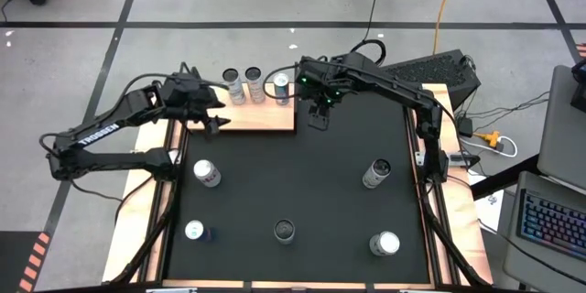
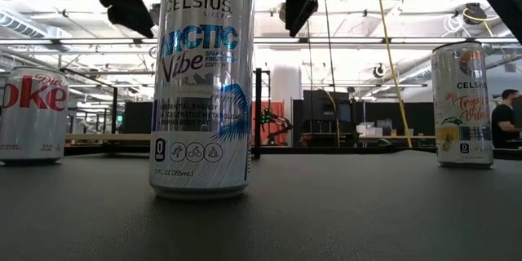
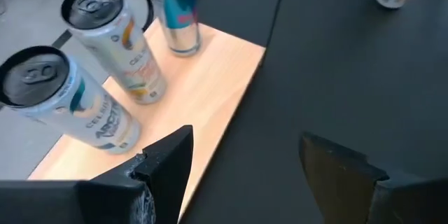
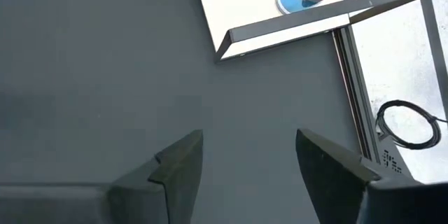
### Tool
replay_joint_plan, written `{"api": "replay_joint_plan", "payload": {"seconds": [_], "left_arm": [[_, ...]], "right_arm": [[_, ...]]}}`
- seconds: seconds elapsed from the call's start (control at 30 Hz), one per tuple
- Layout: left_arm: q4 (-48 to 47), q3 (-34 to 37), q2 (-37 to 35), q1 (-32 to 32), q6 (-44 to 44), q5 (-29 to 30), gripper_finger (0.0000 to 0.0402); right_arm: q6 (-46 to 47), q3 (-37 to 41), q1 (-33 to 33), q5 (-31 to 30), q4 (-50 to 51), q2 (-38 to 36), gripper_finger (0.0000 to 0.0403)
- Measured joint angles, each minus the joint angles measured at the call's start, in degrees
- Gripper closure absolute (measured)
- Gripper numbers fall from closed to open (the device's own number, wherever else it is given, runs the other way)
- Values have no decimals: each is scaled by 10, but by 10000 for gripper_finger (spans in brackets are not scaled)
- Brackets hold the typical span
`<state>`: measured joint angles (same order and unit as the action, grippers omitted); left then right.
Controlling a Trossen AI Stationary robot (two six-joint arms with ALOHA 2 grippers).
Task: Place canned beverage on shelf
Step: Put the top red silver soda can on the shelf
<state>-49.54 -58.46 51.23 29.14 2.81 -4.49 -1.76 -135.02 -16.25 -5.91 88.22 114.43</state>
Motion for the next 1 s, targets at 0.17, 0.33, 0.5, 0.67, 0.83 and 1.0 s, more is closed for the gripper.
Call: {"api": "replay_joint_plan", "payload": {"seconds": [0.17,0.33,0.5,0.67,0.83,1.0], "left_arm": [[9,0,-8,-22,-10,-1,141],[-29,0,-8,-50,-4,-118,141],[-140,0,-8,-97,-6,-106,141],[-171,0,-9,-134,5,-91,141],[-209,0,-9,-154,-37,-42,141],[-203,0,-8,-159,-95,6,141]], "right_arm": [[-4,0,0,0,-1,0,191],[16,0,0,0,-1,0,190],[39,0,0,0,-1,0,190],[43,0,0,0,-15,0,190],[52,0,0,0,-18,0,190],[52,0,0,0,-28,0,190]]}}
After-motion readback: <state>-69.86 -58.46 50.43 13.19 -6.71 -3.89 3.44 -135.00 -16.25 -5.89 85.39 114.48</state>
